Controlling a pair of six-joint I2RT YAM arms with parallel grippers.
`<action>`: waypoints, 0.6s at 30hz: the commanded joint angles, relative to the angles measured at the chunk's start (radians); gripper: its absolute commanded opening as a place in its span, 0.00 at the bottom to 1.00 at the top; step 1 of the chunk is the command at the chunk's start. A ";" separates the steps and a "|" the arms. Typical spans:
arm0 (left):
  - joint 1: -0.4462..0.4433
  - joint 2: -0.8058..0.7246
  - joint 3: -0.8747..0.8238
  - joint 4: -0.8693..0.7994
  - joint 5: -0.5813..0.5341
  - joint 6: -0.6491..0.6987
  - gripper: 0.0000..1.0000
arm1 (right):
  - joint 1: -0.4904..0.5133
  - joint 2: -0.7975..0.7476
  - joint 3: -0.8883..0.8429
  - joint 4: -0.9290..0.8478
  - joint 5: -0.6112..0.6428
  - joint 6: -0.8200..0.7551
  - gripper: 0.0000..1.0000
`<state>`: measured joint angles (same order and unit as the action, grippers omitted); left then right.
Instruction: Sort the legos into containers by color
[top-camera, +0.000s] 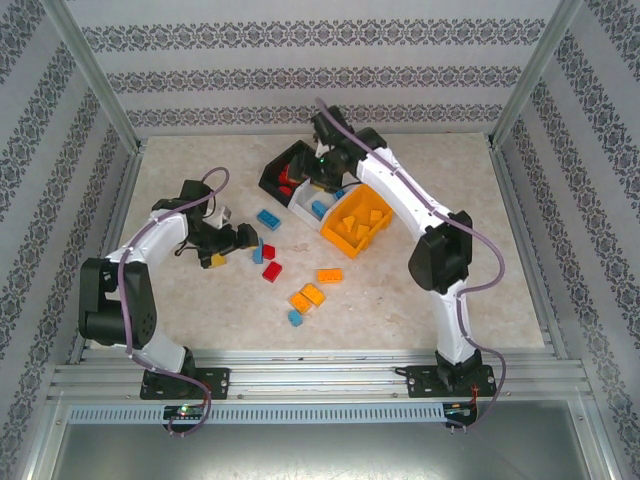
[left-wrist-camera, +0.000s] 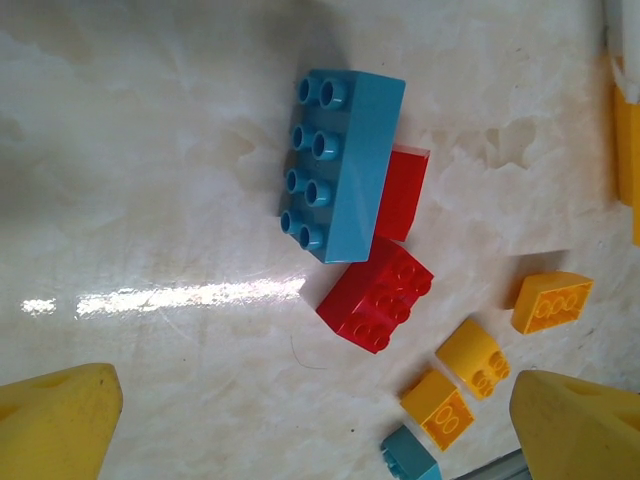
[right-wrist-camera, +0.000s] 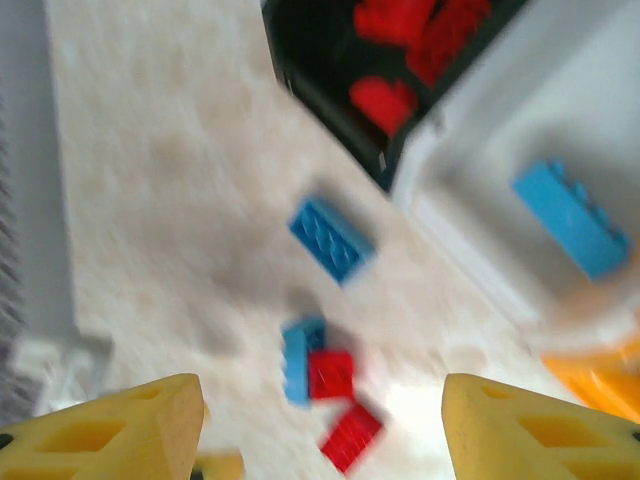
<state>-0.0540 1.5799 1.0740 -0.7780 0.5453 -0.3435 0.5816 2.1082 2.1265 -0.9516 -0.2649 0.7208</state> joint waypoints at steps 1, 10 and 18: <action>-0.030 0.029 0.035 -0.033 -0.025 0.018 1.00 | 0.060 -0.068 -0.187 -0.132 0.091 -0.074 0.66; -0.053 0.040 0.043 -0.022 0.005 0.007 1.00 | 0.148 -0.234 -0.675 0.081 0.111 0.178 0.76; -0.052 0.004 0.023 -0.019 0.003 0.005 1.00 | 0.143 -0.185 -0.662 0.036 0.158 0.103 0.80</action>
<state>-0.0982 1.6169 1.0966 -0.7780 0.5453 -0.3439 0.7349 1.9324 1.4437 -0.9077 -0.1509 0.8387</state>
